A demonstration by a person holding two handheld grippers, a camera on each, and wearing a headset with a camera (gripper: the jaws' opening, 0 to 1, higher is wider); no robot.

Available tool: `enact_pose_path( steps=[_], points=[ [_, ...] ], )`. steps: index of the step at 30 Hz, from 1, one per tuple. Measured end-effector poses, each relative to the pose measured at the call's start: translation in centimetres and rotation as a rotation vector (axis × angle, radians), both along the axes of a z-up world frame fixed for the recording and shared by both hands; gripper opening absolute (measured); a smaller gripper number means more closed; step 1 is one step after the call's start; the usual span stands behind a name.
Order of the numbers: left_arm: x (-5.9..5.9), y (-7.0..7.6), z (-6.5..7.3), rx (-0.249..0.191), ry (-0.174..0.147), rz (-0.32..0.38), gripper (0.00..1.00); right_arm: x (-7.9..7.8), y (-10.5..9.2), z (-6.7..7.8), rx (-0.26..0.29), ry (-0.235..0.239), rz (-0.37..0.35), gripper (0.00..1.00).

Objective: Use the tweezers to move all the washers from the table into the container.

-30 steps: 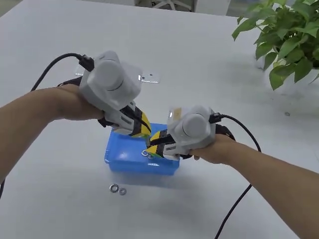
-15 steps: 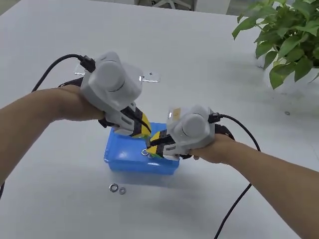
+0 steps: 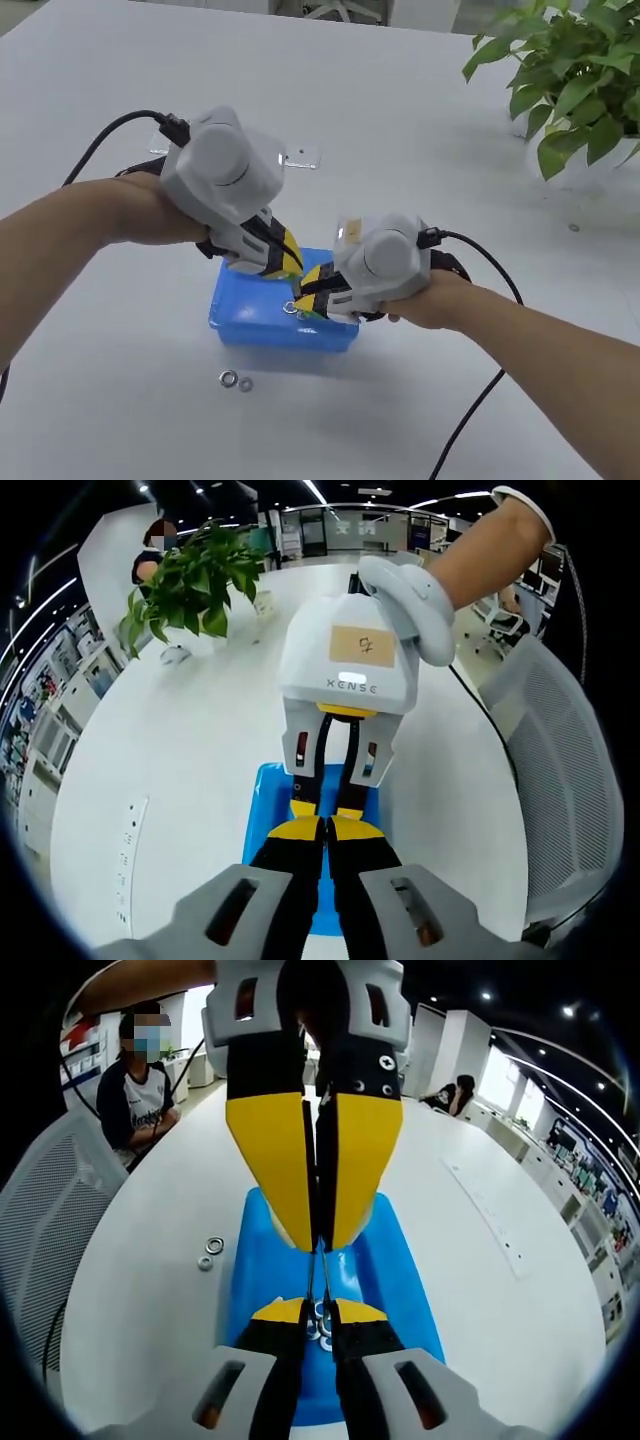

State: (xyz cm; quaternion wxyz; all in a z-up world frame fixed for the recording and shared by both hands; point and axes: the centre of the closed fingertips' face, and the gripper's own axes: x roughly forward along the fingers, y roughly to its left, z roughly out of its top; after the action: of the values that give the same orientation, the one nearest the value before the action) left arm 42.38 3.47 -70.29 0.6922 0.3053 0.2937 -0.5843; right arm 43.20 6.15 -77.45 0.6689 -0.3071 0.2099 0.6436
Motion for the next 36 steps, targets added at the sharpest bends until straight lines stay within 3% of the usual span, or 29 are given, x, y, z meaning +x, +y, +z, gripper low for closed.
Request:
enact_pose_path(
  steps=[15,27,36],
  points=[
    [-1.1,0.3,2.0,0.002,-0.024,0.002,0.05,-0.9,0.3,2.1,0.008,-0.047,0.017,0.11],
    [-2.8,0.7,3.6,0.007,-0.042,0.001,0.05,-2.4,0.9,3.6,0.018,-0.072,0.028,0.11],
    [-4.4,1.3,3.8,0.016,-0.037,0.006,0.05,-4.0,1.4,3.9,0.04,-0.065,0.025,0.11]
  ],
)
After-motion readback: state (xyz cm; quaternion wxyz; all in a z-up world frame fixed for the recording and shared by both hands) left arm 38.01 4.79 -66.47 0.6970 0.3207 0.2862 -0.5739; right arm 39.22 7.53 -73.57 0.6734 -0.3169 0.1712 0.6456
